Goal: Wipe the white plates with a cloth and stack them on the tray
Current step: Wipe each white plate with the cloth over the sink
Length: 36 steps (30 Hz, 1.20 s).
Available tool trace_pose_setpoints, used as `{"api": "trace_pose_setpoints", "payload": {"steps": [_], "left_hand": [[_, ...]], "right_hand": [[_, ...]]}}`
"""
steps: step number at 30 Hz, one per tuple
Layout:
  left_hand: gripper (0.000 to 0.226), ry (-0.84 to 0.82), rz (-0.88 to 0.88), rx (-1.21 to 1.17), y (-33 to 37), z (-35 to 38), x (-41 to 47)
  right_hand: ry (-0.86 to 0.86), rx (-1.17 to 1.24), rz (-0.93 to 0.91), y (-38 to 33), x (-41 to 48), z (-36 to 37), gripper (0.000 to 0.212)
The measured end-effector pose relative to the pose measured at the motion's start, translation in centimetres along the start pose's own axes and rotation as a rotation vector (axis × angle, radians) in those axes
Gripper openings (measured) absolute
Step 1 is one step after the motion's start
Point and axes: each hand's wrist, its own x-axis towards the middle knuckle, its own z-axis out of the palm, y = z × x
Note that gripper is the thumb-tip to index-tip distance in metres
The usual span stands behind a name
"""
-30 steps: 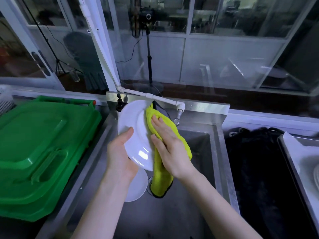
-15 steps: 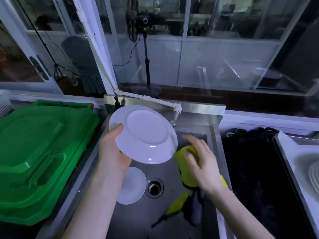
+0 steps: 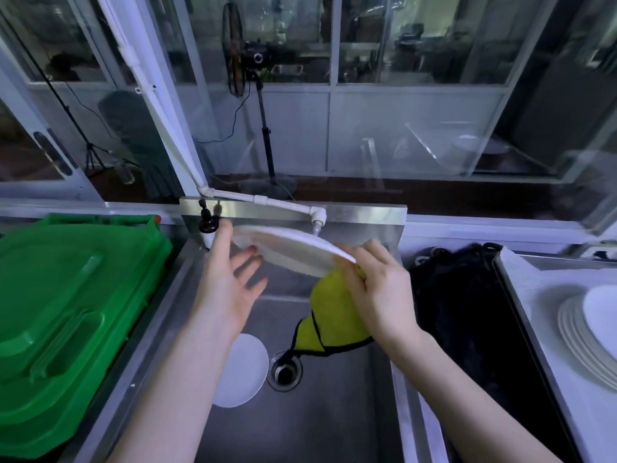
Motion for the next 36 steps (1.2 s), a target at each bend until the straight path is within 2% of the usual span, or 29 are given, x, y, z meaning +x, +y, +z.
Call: {"api": "trace_pose_setpoints", "payload": {"steps": [2,4,9,13,17,21,25,30,36], "left_hand": [[0.054,-0.006,0.140,0.262,-0.6,0.1,-0.4],[0.044,-0.024,0.235,0.447,-1.4,0.0,-0.3],[0.035,-0.045,0.254,0.564,-4.1,-0.2,-0.2],[0.026,-0.109,0.214,0.560,-6.4,1.2,-0.6],[0.026,-0.150,0.178,0.509,-7.8,4.5,-0.8],[0.026,-0.207,0.097,0.449,-8.9,7.2,-1.1],[0.020,-0.273,-0.002,0.383,-11.0,10.1,-2.0],[0.025,-0.424,-0.077,0.383,-14.0,14.0,-5.2],[0.013,-0.628,-0.156,0.477,-18.1,18.6,-8.5]], "right_hand": [[-0.011,0.104,0.153,1.3,0.6,-1.1,0.037],[-0.064,0.179,0.319,2.7,1.0,-2.4,0.049],[-0.221,0.439,0.671,6.0,-0.2,-5.1,0.050],[-0.153,0.573,0.804,7.6,-2.5,-7.6,0.045],[-0.039,0.506,0.778,8.4,-4.3,-10.8,0.006],[0.058,0.414,0.833,8.1,-6.6,-14.2,0.021],[0.105,0.222,0.935,7.9,-9.2,-16.8,0.007],[0.271,0.074,1.009,8.5,-11.5,-20.9,0.004],[0.381,0.037,1.094,11.3,-15.2,-26.3,0.006]]}}
